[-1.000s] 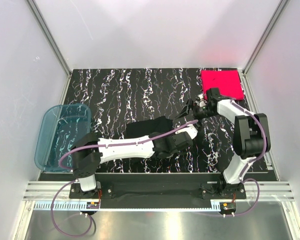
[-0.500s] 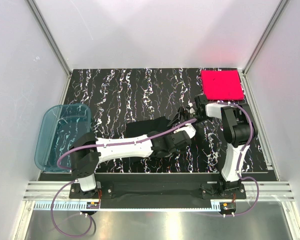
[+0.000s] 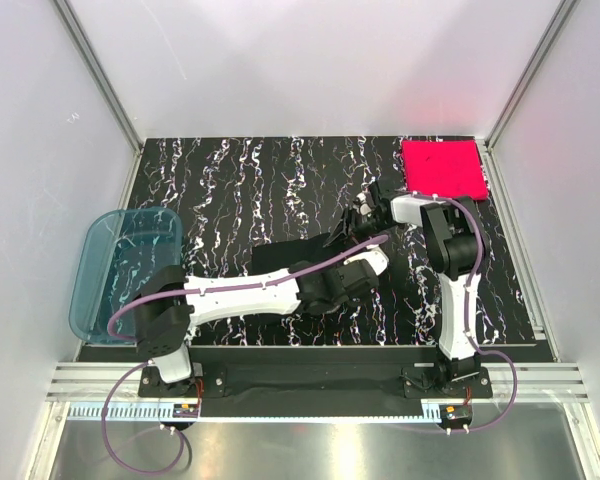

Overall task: Fold and stack the t-shirts
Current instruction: Neatly place the folded tshirt to the corner

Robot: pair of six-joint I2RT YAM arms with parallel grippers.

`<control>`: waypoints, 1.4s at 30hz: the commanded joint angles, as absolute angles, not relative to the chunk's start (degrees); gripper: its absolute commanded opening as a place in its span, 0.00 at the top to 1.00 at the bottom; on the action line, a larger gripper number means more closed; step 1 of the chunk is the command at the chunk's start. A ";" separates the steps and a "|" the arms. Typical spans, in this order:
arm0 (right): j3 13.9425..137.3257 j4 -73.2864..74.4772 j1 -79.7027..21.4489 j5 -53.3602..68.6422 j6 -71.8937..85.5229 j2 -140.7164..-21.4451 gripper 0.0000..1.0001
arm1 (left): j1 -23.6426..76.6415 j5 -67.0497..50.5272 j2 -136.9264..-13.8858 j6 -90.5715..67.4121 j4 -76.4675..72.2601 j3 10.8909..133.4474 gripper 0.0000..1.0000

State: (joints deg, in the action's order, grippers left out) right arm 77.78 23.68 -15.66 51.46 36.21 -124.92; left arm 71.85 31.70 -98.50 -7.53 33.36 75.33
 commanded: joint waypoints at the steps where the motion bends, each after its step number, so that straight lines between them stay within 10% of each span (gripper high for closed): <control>1: 81.29 25.84 -17.31 49.40 34.72 -126.65 0.47 | 71.63 31.47 -95.01 -8.09 31.64 74.80 1.00; 3: 82.00 26.36 -18.36 49.13 34.28 -126.65 0.56 | 71.72 31.20 -94.75 -8.35 31.38 74.71 1.00; 6: 82.62 27.50 -18.55 45.98 32.88 -125.17 1.00 | 71.54 30.24 -94.31 -10.01 32.25 75.14 0.85; 10: 87.60 33.65 -18.55 33.27 24.47 -122.87 1.00 | 68.48 27.25 -88.53 -16.86 34.18 73.75 0.43; 13: 92.17 37.78 -18.54 27.20 17.96 -122.08 1.00 | 65.41 26.63 -79.74 -23.54 37.08 73.21 0.35; 26: 105.73 49.31 -18.63 0.37 3.70 -116.03 1.00 | 59.50 20.13 -46.77 -30.33 50.00 64.07 0.28; 42: 141.38 55.99 -15.91 -26.81 -13.87 -129.45 1.00 | 54.42 17.93 -47.54 -13.90 50.19 63.55 0.22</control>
State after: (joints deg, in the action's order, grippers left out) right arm 134.54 56.90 -17.58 -20.75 -8.84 -126.80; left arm 56.71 19.62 -46.13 -19.51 53.01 62.24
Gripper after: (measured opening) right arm 0.053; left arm 0.776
